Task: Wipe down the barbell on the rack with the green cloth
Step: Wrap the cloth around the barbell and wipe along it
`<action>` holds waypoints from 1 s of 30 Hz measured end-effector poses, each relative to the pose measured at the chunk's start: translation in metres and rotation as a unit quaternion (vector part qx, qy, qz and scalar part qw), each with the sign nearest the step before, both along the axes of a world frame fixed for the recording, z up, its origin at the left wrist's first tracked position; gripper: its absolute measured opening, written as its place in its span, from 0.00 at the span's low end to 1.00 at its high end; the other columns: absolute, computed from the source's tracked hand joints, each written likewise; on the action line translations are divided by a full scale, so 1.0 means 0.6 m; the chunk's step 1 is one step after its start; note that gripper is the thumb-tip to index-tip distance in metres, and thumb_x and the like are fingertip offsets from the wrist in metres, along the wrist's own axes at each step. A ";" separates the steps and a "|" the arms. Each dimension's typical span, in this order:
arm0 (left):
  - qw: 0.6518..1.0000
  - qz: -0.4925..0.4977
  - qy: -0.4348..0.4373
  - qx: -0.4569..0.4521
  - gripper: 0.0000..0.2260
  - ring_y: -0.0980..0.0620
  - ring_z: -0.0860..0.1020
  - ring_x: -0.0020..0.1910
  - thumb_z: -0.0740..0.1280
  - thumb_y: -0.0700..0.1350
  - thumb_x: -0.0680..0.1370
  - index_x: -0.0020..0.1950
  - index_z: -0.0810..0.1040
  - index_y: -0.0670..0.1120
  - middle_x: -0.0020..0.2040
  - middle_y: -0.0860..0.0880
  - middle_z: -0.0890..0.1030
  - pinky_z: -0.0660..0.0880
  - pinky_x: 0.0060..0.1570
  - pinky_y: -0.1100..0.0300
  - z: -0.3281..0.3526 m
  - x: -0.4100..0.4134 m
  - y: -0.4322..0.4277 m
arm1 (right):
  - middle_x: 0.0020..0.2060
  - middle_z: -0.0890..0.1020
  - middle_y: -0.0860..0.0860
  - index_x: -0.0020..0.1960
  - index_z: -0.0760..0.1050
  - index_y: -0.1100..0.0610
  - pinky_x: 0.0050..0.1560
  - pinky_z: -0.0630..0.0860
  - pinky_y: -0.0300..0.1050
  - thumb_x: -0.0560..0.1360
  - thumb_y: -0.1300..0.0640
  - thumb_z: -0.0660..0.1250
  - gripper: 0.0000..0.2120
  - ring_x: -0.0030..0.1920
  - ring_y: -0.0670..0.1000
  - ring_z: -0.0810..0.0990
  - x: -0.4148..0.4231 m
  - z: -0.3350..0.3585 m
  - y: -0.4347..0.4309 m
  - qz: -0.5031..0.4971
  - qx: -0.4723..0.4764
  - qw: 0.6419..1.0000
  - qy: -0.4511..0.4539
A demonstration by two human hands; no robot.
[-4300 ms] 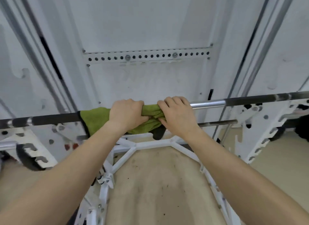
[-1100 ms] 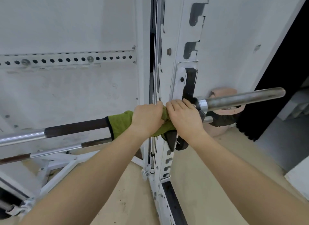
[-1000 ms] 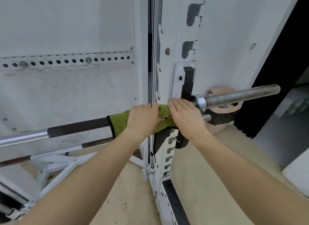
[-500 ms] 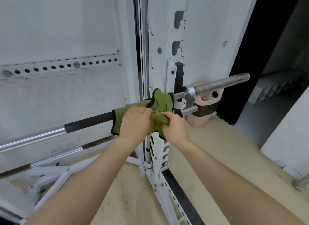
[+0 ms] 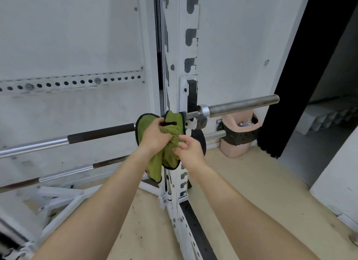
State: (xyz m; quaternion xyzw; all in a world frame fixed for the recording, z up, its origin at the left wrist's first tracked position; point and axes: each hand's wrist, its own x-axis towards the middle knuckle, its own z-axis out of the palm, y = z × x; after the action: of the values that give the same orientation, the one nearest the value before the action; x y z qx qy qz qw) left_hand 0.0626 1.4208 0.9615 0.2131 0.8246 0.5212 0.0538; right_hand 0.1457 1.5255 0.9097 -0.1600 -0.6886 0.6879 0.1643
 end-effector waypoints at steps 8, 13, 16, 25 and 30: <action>0.992 -0.072 -0.024 -0.101 0.08 0.51 0.73 0.35 0.72 0.36 0.70 0.37 0.73 0.45 0.34 0.49 0.74 0.69 0.33 0.61 0.017 0.139 0.082 | 0.50 0.87 0.56 0.60 0.80 0.59 0.48 0.83 0.49 0.74 0.73 0.63 0.19 0.51 0.55 0.86 0.159 -0.021 0.153 0.050 -0.016 0.999 0.010; 0.994 -0.109 -0.011 -0.013 0.16 0.55 0.77 0.32 0.66 0.31 0.73 0.33 0.71 0.50 0.31 0.53 0.76 0.72 0.30 0.64 0.031 0.217 0.162 | 0.51 0.82 0.51 0.49 0.79 0.52 0.51 0.77 0.46 0.79 0.61 0.62 0.08 0.52 0.51 0.80 0.210 0.010 0.242 0.007 0.028 1.000 -0.008; 0.989 -0.123 0.066 -0.057 0.19 0.60 0.76 0.33 0.67 0.30 0.71 0.32 0.69 0.53 0.31 0.57 0.75 0.72 0.33 0.66 0.041 0.242 0.208 | 0.67 0.68 0.49 0.67 0.71 0.47 0.66 0.66 0.45 0.77 0.58 0.69 0.21 0.66 0.47 0.69 0.216 0.024 0.304 0.040 0.206 0.978 0.006; 0.914 0.033 0.316 -0.251 0.15 0.52 0.72 0.34 0.71 0.58 0.64 0.32 0.68 0.51 0.38 0.54 0.71 0.69 0.31 0.57 0.063 0.231 0.308 | 0.32 0.72 0.50 0.33 0.66 0.52 0.46 0.71 0.51 0.76 0.46 0.69 0.18 0.38 0.51 0.74 0.253 0.021 0.455 0.043 0.162 0.986 -0.013; 0.878 -0.033 0.323 -0.351 0.20 0.50 0.73 0.36 0.73 0.61 0.63 0.30 0.70 0.48 0.42 0.52 0.71 0.72 0.32 0.56 0.058 0.208 0.351 | 0.31 0.62 0.52 0.34 0.61 0.53 0.37 0.59 0.47 0.79 0.54 0.69 0.21 0.34 0.50 0.63 0.277 0.051 0.517 0.059 0.261 0.963 0.009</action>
State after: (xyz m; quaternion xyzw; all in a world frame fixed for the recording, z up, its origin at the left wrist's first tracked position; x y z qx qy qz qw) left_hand 0.1873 1.6314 0.9964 0.3641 0.9174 0.0980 -0.1275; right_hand 0.3117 1.8360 0.9406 -0.0643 -0.8512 0.4939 0.1654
